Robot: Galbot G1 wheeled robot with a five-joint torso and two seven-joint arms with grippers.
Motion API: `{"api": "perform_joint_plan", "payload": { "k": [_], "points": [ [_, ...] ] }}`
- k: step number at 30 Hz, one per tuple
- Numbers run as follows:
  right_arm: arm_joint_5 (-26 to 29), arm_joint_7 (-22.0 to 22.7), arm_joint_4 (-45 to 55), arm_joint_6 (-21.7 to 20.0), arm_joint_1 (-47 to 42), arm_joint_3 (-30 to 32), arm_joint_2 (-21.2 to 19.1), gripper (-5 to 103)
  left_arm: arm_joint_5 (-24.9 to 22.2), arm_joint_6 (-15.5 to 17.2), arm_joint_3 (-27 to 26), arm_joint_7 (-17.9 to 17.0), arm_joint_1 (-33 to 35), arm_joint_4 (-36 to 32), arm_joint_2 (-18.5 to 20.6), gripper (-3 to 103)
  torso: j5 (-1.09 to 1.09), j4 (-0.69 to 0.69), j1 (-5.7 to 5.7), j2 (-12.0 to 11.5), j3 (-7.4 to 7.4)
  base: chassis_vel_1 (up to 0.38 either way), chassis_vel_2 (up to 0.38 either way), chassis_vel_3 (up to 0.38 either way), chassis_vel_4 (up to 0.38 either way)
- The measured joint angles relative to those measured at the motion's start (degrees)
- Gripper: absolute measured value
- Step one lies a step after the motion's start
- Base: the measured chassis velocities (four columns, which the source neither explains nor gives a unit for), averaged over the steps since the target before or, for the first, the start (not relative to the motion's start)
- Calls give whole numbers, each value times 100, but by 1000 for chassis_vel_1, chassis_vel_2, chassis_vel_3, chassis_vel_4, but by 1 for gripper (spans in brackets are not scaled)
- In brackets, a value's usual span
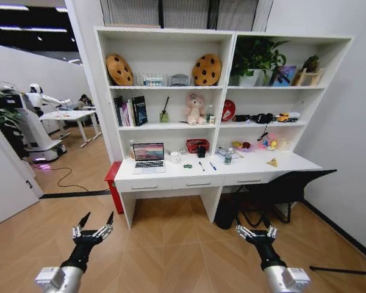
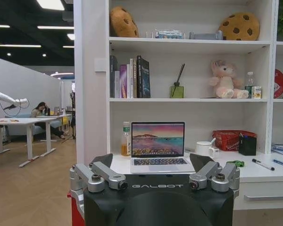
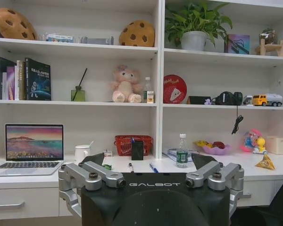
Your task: Organize the objects on the table.
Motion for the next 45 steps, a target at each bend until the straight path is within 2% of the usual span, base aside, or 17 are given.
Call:
{"api": "perform_joint_plan", "payload": {
  "k": [24,30,45],
  "points": [
    [-13,-14,3,-83,-7,-122,132,100,-20,102,-81,-49,68,-121,-11,90,0,0,0,0,0,0,0,0,0],
    [38,-136,-74,89,1,-75,111,100,53,98,-66,-46,92,-130,-43,90,0,0,0,0,0,0,0,0,0],
    [25,-126,-80,115,20,-103,132,100,93,71,-57,-39,106,-122,-76,90,1,1,2,-1,1,-128,125,138,-130]
  ]
}}
